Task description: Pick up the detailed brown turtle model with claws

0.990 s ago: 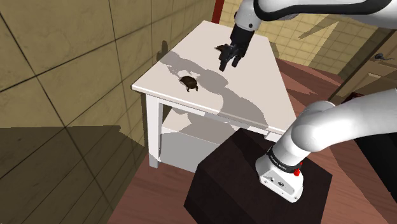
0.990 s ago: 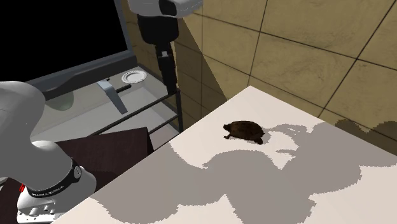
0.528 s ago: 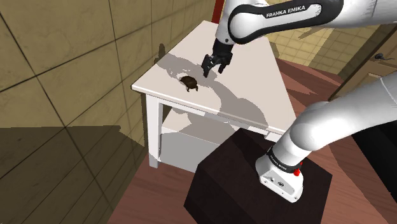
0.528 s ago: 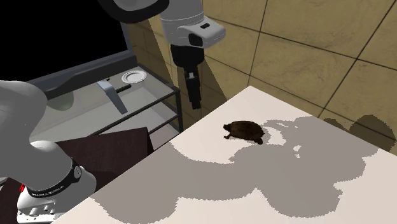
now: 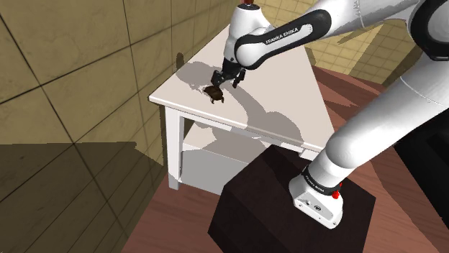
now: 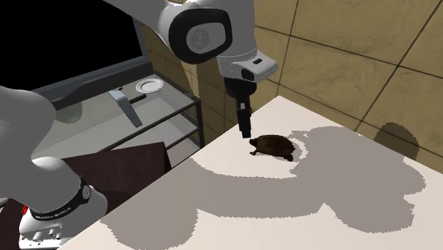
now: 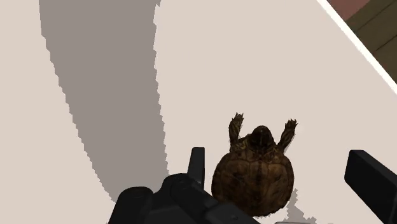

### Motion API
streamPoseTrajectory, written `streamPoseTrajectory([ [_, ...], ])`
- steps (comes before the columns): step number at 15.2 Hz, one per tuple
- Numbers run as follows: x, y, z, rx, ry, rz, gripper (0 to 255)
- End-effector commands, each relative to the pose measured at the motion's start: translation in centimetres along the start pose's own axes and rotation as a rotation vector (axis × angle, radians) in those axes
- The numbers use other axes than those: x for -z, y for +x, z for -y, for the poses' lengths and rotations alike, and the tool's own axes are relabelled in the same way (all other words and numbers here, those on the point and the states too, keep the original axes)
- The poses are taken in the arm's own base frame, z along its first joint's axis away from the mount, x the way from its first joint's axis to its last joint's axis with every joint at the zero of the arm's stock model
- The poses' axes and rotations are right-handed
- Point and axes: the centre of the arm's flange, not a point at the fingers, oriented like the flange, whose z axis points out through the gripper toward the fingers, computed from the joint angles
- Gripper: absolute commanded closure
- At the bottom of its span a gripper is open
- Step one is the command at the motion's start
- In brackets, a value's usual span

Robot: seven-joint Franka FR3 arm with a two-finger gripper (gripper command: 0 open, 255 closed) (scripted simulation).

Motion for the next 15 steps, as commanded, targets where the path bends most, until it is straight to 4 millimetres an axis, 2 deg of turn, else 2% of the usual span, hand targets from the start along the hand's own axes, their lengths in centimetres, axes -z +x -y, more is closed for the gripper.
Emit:
streamPoseTrajectory([
  [1, -2.3, 1.6, 0.7, -0.039, -0.019, -0.017, 0],
  [3, -4.3, 3.0, 1.1, -0.075, -0.038, -0.032, 0],
  [10, -7.9, 2.4, 1.4, -0.075, -0.038, -0.032, 0],
  [13, -8.2, 2.3, 1.4, -0.075, -0.038, -0.032, 0],
  [14, -8.2, 2.3, 1.4, -0.075, -0.038, -0.032, 255],
  [15, -8.2, 2.3, 1.4, -0.075, -0.038, -0.032, 255],
])
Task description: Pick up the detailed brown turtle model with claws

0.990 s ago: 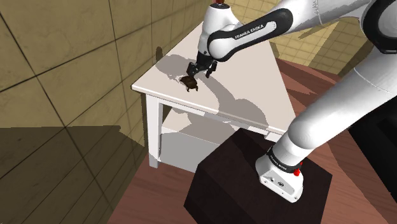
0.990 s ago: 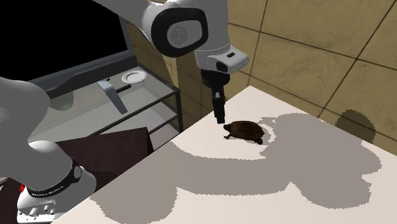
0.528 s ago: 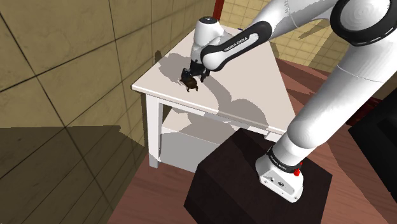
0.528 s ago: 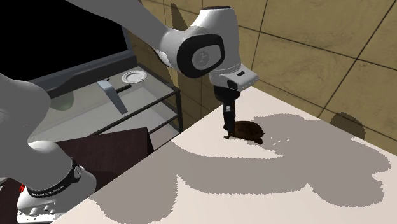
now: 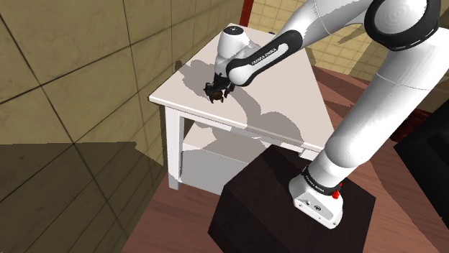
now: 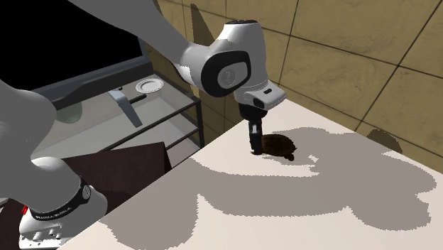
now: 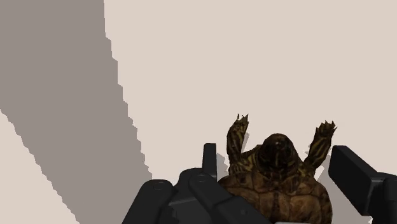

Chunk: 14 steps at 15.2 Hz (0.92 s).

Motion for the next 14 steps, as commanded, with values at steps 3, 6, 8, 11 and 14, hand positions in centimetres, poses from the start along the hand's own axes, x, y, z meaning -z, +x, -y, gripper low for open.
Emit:
streamPoseTrajectory([
  [3, -0.1, 0.0, 0.0, 0.0, -0.001, 0.002, 255],
  [6, -0.1, 0.0, 0.0, 0.0, -0.001, 0.002, 255],
  [8, -0.1, 0.0, 0.0, 0.0, -0.001, 0.002, 255],
  [11, 1.4, 0.3, -0.2, 0.0, -0.001, 0.002, 255],
  [14, 3.0, 0.7, -0.3, 0.0, -0.001, 0.002, 255],
])
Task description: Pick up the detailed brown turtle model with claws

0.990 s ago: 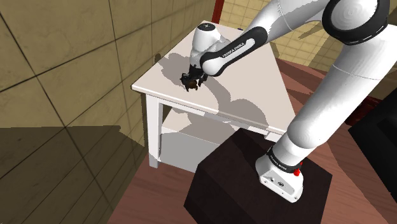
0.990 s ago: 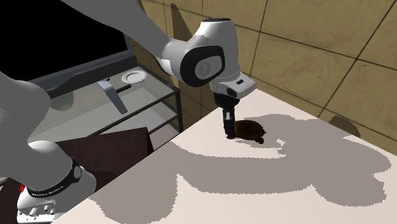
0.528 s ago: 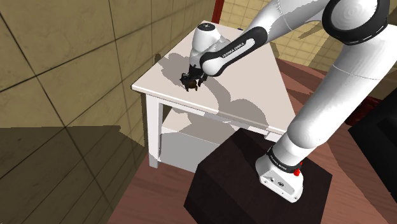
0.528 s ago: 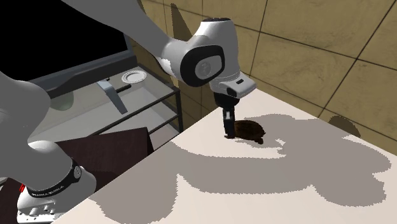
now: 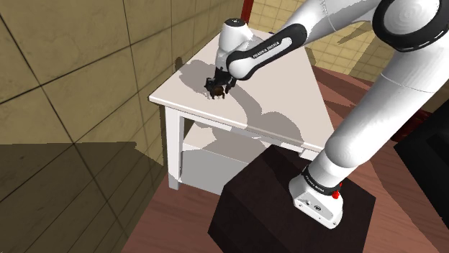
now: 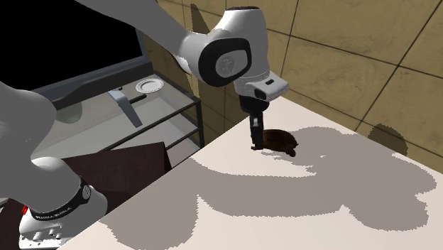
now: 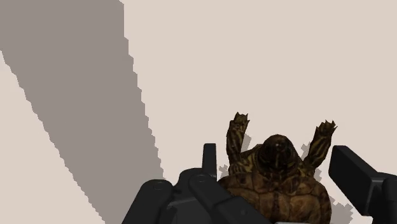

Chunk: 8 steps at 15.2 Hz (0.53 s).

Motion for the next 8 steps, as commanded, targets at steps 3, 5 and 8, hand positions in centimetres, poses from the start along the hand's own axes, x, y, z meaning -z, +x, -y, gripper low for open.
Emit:
streamPoseTrajectory([
  [3, 2.2, 0.5, -0.2, 0.0, 0.0, 0.0, 255],
  [5, 3.2, 0.7, -0.3, 0.0, 0.0, 0.0, 255],
  [8, 4.7, 1.0, -0.4, 0.0, 0.0, 0.0, 255],
])
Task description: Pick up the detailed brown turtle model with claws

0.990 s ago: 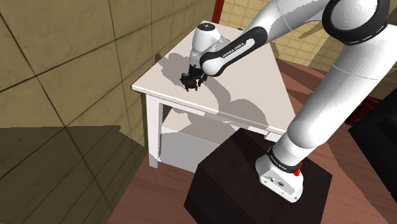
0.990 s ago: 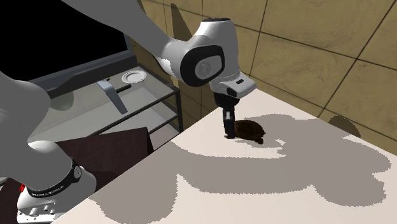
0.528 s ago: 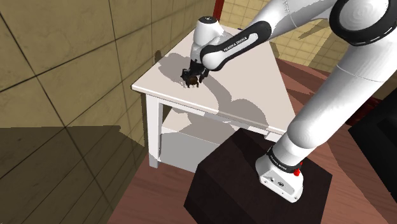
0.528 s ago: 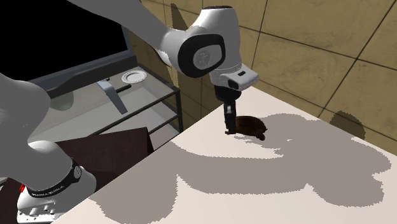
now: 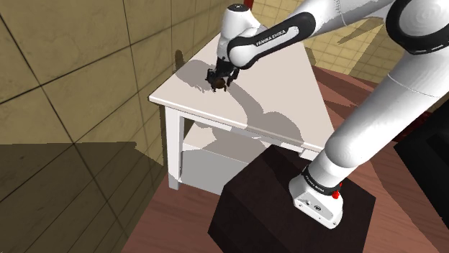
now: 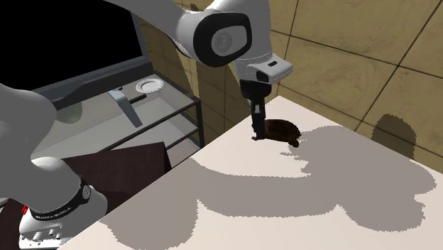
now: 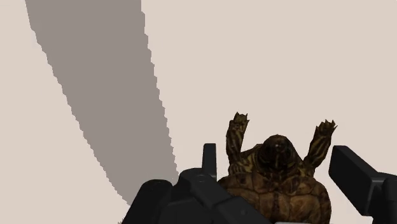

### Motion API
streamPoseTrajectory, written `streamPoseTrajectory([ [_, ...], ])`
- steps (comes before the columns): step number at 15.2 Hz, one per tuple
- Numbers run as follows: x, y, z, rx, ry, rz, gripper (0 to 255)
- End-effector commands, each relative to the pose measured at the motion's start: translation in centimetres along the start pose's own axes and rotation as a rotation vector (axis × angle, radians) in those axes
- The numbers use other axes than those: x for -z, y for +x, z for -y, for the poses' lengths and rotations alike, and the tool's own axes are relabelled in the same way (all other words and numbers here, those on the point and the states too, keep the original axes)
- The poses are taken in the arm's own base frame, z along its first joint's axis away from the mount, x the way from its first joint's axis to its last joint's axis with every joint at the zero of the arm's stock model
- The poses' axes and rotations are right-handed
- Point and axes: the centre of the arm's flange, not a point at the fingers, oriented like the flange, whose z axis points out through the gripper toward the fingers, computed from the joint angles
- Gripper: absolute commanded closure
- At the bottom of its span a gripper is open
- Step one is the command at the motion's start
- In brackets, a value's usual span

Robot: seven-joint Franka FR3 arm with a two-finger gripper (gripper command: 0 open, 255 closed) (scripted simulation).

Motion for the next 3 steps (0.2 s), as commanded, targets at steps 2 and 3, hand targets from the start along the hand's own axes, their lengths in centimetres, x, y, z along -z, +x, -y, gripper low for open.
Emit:
streamPoseTrajectory([
  [2, 1.2, 0.37, -0.09, 0.0, 0.0, 0.0, 255],
  [3, 1.2, 0.37, -0.09, 0.0, 0.0, 0.0, 255],
])
